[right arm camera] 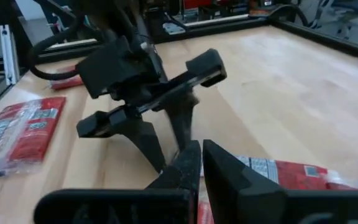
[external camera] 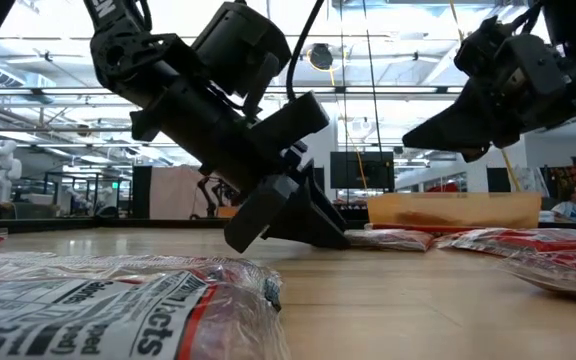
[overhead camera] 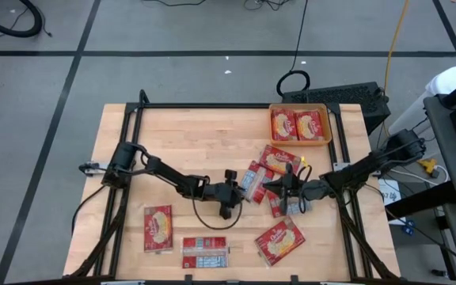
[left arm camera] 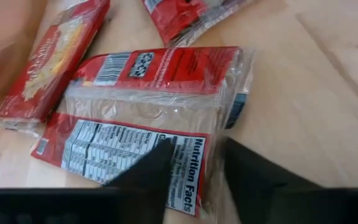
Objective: Sort popcorn bags into baskets
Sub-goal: Put the red popcorn bag into the orange bin
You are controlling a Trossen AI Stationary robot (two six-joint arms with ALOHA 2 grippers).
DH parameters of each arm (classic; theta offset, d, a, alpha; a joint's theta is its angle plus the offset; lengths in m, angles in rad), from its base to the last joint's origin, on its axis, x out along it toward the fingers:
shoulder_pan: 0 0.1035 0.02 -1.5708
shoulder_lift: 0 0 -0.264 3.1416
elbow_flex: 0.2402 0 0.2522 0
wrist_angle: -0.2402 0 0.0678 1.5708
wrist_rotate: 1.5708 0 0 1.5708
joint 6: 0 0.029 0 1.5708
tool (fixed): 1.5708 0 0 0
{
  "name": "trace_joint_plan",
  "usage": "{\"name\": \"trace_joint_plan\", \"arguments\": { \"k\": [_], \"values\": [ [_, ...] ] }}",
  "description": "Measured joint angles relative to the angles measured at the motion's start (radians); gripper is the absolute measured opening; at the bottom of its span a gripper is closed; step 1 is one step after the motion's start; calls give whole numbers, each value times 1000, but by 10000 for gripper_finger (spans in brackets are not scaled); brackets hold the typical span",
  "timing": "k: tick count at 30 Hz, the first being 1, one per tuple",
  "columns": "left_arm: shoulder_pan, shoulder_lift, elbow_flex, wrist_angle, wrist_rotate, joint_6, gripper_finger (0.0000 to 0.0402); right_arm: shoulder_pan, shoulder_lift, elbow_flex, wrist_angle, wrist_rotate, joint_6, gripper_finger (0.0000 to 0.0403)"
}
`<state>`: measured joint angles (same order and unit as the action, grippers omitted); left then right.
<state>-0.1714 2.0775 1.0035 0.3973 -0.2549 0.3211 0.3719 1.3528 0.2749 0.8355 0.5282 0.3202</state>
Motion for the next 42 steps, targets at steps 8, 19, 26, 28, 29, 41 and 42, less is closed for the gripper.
{"name": "trace_joint_plan", "arguments": {
  "k": [8,19,26,28,29,41,42],
  "values": [
    [10,-41,-6,-27,-24,-49,13,-35,-32,0,34,0,-68,13],
    [37,-362,-5,-285,-45,-315,3,-51,-207,112,-274,47,-338,27],
    [90,-443,-5,-324,-11,-414,2,-107,-192,247,-521,52,-361,82],
    [103,-445,-5,-321,0,-434,1,-120,-186,246,-511,52,-367,104],
    [109,-444,-5,-325,3,-445,1,-128,-181,247,-504,50,-369,115],
    [160,-444,-5,-366,11,-517,1,-176,-157,246,-579,-34,-401,224],
    [160,-444,-5,-357,11,-517,1,-180,-146,245,-580,-33,-416,227]
  ]
}}
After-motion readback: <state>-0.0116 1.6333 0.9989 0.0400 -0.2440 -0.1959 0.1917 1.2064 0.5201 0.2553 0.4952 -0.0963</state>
